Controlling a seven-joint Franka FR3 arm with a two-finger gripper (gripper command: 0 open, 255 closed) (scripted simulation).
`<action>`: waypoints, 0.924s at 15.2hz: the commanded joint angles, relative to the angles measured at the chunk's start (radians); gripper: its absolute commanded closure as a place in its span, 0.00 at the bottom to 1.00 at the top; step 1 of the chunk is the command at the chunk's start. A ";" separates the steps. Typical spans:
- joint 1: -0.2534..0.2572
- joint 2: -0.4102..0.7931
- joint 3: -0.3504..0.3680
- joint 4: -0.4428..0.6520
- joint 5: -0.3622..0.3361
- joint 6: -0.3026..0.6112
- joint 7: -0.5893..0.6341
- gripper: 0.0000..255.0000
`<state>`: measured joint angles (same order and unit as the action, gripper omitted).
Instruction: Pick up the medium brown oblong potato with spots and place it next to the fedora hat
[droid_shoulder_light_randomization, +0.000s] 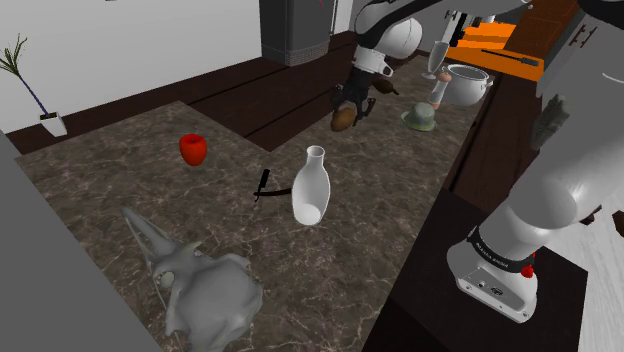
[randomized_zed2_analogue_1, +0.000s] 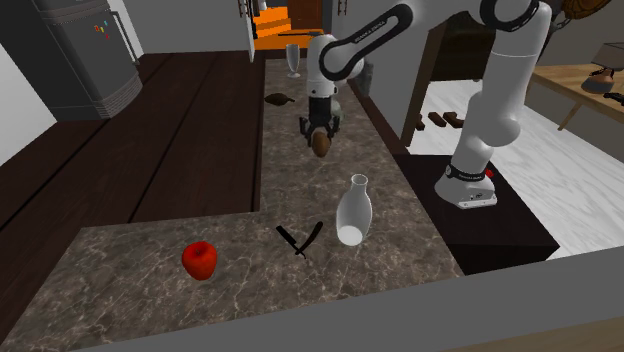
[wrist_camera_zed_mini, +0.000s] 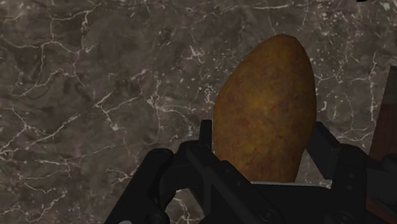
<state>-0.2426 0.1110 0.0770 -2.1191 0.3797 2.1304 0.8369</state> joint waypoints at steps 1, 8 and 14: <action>-0.025 -0.018 -0.021 -0.019 -0.003 -0.014 -0.043 1.00; -0.118 -0.035 -0.103 -0.030 -0.030 -0.071 -0.194 1.00; -0.197 -0.014 -0.174 0.005 -0.058 -0.124 -0.319 1.00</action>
<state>-0.4262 0.0912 -0.0853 -2.1246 0.3271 2.0179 0.5387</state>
